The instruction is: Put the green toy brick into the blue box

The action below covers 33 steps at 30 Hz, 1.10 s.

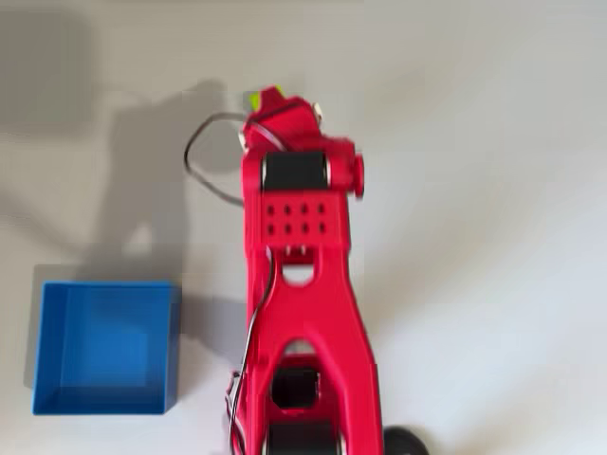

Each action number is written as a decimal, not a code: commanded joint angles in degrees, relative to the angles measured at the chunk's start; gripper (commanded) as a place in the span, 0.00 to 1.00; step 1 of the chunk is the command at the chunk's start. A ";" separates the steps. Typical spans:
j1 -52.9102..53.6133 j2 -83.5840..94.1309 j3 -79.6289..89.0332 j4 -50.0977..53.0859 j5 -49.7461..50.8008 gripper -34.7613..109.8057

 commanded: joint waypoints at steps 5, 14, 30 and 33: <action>0.53 -14.59 -20.39 6.77 0.26 0.47; 0.35 -27.95 -33.40 9.93 0.53 0.46; -0.53 -45.26 -48.34 11.69 0.00 0.42; -0.70 -47.20 -49.75 12.30 0.00 0.40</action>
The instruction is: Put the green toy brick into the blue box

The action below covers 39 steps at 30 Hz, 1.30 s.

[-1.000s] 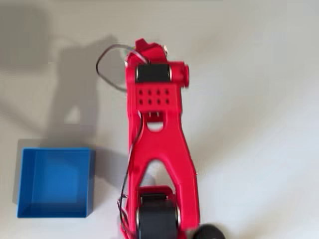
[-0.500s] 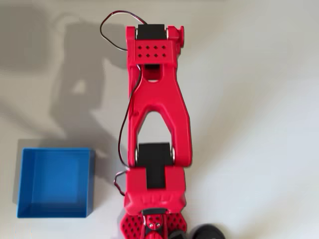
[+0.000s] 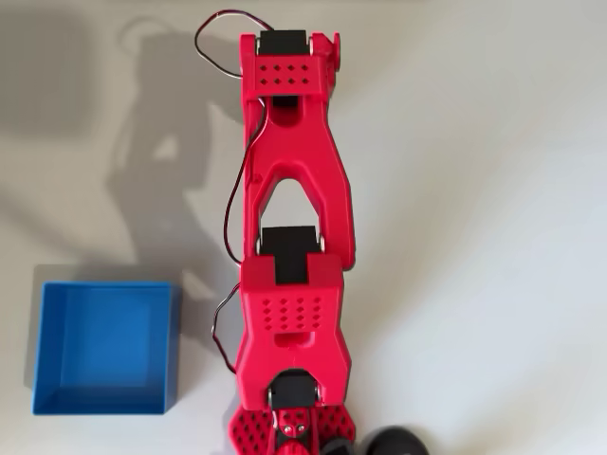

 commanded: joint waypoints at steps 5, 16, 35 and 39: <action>-0.88 -0.35 -3.87 1.49 -1.05 0.40; -2.81 -0.35 -3.43 1.58 -0.18 0.37; -2.72 0.88 4.83 -1.58 5.27 0.24; -2.90 5.89 5.62 -1.85 6.24 0.24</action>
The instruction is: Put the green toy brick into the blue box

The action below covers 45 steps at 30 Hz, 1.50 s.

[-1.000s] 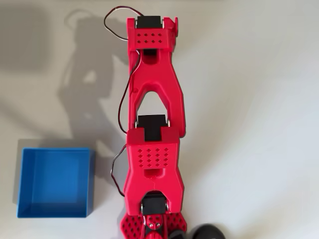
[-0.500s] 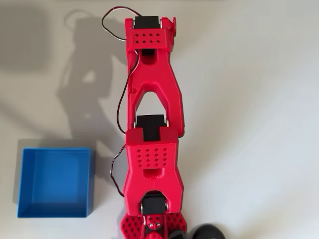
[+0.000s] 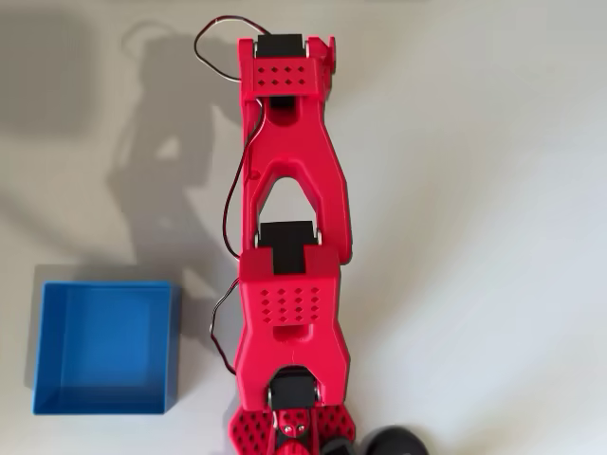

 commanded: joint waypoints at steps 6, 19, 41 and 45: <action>-2.72 15.64 6.68 -1.23 1.23 0.24; -6.42 30.50 8.96 -1.05 4.48 0.24; -28.74 56.43 28.56 7.56 2.90 0.24; -34.19 59.50 31.64 9.05 2.81 0.24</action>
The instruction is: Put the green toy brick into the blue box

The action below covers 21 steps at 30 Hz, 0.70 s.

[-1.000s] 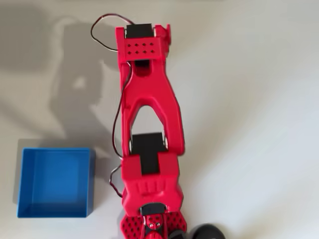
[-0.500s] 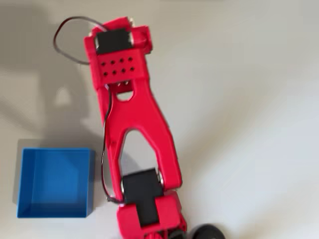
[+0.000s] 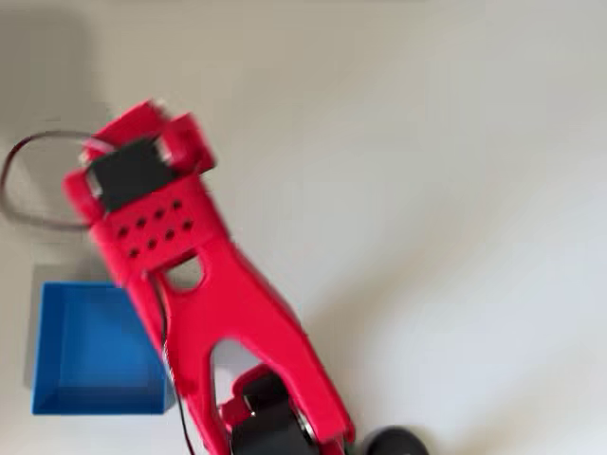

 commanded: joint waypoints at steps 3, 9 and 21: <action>-8.09 8.09 3.87 1.85 -0.79 0.24; -15.03 10.63 8.61 3.34 0.26 0.24; -28.92 13.01 12.30 8.35 7.12 0.24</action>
